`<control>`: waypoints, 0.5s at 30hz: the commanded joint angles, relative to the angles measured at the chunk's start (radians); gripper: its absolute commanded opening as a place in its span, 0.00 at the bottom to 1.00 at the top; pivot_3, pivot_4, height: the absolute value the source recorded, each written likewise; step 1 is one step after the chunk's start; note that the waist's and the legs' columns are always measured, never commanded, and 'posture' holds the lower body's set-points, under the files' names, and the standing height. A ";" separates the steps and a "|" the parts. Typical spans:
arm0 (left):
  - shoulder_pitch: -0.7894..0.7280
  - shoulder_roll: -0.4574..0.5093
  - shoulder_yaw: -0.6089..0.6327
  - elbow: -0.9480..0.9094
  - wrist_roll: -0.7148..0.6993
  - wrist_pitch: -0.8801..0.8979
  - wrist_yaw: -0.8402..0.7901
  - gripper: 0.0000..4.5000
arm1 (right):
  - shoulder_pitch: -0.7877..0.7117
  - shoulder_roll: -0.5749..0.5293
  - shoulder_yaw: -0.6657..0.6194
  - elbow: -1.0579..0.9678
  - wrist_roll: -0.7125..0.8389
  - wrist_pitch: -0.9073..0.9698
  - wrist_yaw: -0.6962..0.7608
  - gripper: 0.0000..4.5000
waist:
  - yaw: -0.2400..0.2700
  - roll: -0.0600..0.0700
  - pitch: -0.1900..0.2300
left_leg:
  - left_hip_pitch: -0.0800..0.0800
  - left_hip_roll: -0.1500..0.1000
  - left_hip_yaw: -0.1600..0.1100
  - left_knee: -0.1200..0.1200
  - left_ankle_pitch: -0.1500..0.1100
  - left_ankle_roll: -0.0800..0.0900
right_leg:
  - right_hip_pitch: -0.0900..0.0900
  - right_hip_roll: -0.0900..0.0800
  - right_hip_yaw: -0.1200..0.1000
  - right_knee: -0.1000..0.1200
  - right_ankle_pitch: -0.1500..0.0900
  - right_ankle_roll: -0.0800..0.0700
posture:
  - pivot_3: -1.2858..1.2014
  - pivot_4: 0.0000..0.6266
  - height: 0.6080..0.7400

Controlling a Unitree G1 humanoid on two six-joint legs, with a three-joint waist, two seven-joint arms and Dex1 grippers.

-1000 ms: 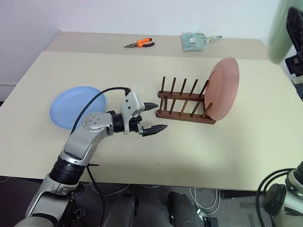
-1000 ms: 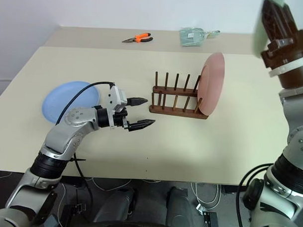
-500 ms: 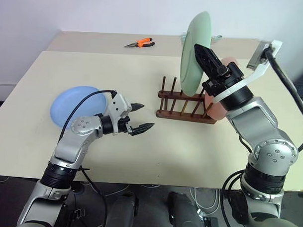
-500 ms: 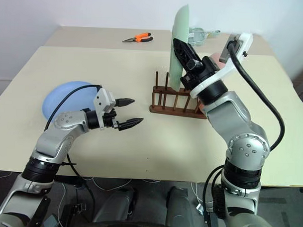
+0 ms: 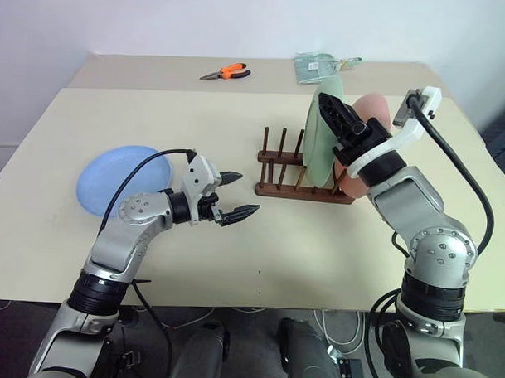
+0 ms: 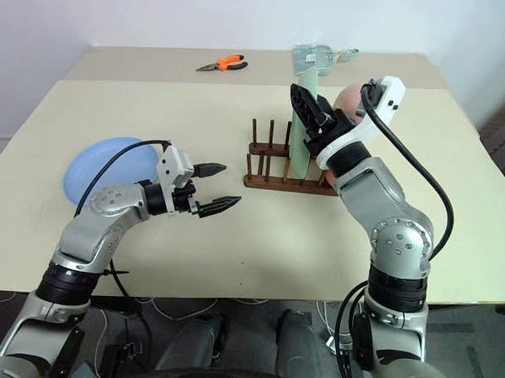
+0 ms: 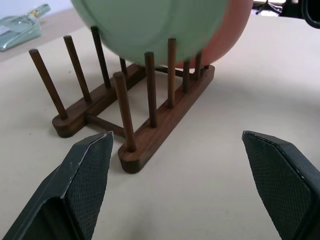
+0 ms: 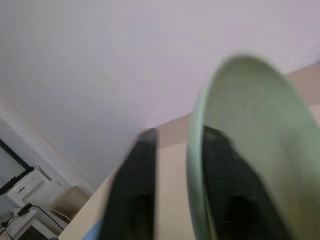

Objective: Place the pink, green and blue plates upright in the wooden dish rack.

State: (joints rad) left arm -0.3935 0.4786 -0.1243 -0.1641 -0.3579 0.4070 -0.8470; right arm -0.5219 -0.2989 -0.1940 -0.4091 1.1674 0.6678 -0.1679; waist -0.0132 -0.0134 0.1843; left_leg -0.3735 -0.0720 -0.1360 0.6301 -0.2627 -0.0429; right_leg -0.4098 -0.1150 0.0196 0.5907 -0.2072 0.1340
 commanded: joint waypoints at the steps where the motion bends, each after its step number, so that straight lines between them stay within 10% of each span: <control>1: -0.006 0.002 0.033 -0.036 -0.025 0.031 0.014 1.00 | -0.064 -0.058 0.013 -0.022 -0.116 -0.033 0.062 0.76 | 0.000 0.000 0.000 | 0.000 0.000 0.000 0.000 0.000 0.000 | 0.000 0.000 0.000 0.000 0.000 0.000 | 0.52 0.24 1.00; 2: -0.006 0.003 0.039 -0.034 -0.028 0.036 0.020 1.00 | -0.076 -0.076 0.021 -0.025 -0.156 -0.042 0.084 0.89 | 0.000 0.000 0.000 | 0.000 0.000 0.000 0.000 0.000 0.000 | 0.000 0.000 0.000 0.000 0.000 0.000 | 0.52 0.24 1.00; 15: -0.130 -0.020 0.560 0.241 0.109 0.093 0.792 1.00 | -0.240 -0.342 0.299 -0.009 -0.761 -0.269 0.465 1.00 | -0.009 -0.002 0.000 | 0.001 0.001 0.001 -0.002 0.000 0.000 | -0.002 0.001 0.000 0.001 -0.002 0.004 | 0.52 0.24 1.00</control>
State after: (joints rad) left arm -0.5208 0.4383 0.3613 0.0782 -0.2671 0.4742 -0.1477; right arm -0.7453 -0.6508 0.0548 -0.3791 0.4469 0.4355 0.2462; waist -0.0219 -0.0156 0.1844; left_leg -0.3725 -0.0714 -0.1355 0.6286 -0.2627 -0.0432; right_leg -0.4115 -0.1145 0.0193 0.5923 -0.2079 0.1361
